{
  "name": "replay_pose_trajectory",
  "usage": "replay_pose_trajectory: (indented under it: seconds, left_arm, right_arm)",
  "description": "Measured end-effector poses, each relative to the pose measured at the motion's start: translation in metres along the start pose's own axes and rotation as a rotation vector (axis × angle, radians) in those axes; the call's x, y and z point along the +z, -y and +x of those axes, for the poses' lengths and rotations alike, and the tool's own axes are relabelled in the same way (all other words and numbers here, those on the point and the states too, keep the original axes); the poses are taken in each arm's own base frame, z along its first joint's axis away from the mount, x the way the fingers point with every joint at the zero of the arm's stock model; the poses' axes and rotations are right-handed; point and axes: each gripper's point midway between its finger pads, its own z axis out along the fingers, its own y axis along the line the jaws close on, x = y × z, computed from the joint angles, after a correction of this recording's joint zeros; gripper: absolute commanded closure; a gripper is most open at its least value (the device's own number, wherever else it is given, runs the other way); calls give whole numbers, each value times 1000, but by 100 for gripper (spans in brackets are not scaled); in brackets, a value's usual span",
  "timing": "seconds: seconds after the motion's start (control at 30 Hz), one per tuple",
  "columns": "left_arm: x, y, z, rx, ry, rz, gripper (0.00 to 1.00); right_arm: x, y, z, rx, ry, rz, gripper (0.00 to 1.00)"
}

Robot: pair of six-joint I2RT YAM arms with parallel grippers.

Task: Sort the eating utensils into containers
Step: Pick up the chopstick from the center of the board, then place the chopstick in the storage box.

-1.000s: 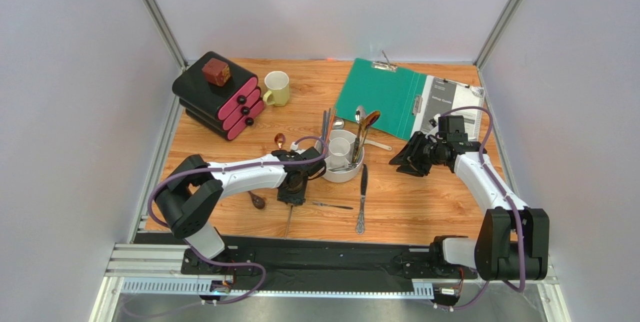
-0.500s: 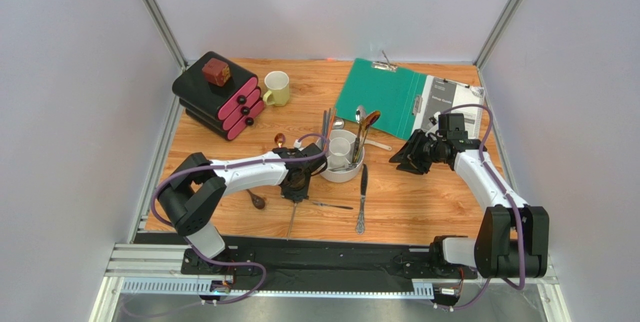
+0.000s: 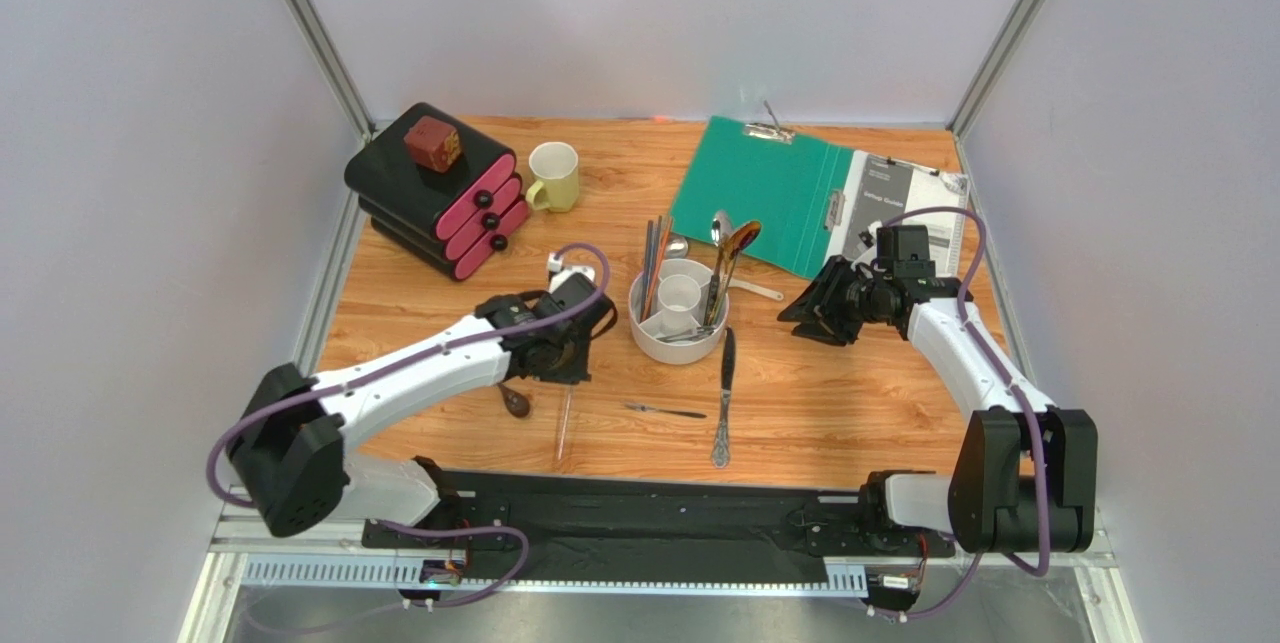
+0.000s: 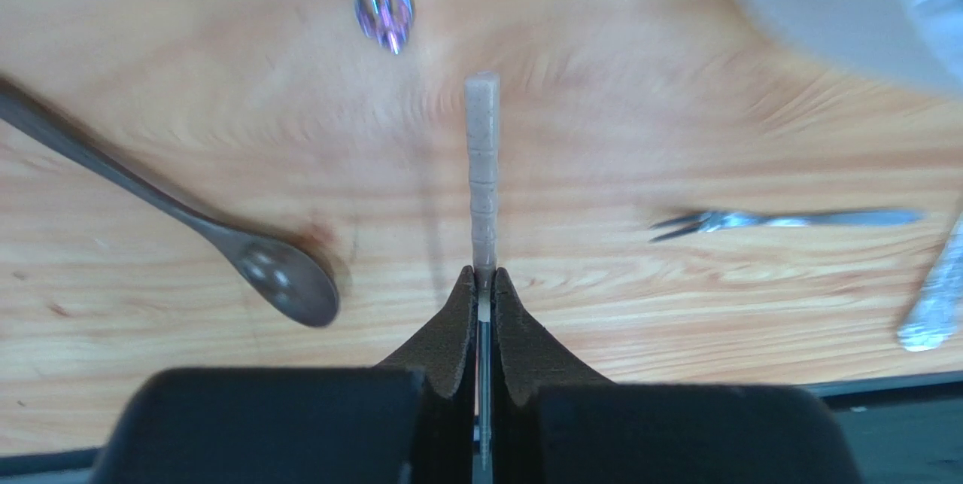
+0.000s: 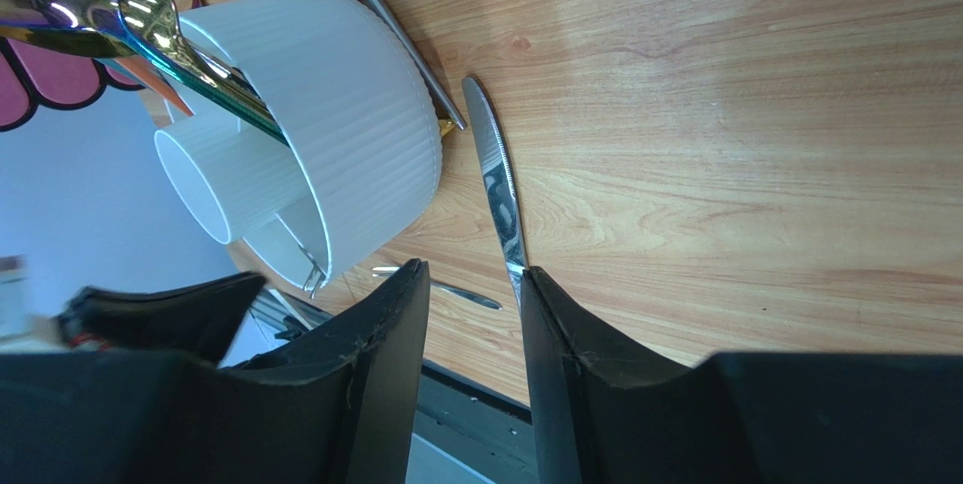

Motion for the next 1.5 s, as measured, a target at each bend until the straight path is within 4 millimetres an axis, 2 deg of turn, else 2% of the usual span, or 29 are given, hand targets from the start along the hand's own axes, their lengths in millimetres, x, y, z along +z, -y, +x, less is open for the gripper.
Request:
replay_pose_trajectory:
  seconds: [0.2,0.3,0.37,0.43,0.53,0.67,0.77,1.37,1.5]
  left_arm:
    - [-56,3,-98,-78,280,97,100]
    - [-70,7,-153,-89,385,127,100]
    - [-69,15,-184,-70,424,138,100]
    - [-60,32,-212,-30,443,161,100]
    - [-39,55,-237,26,442,189,100]
    - [-13,72,-251,75,414,208,100]
    - [-5,75,-253,96,407,216,100]
    - [-8,89,-255,103,409,299,100]
    - [1,89,-247,100,392,305,100]
  right_arm:
    - [1,-2,-2,19,5,-4,59]
    - [1,-3,-3,34,8,-7,60]
    - [2,-4,-4,40,12,-10,60]
    - [2,-5,-5,43,15,-12,60]
    - [2,-5,-5,49,16,-12,60]
    - [2,-5,-5,55,16,-12,60]
    - [2,-5,-5,56,16,-11,60]
    - [10,-1,-7,79,3,3,60]
    - [10,-1,-8,76,6,0,60]
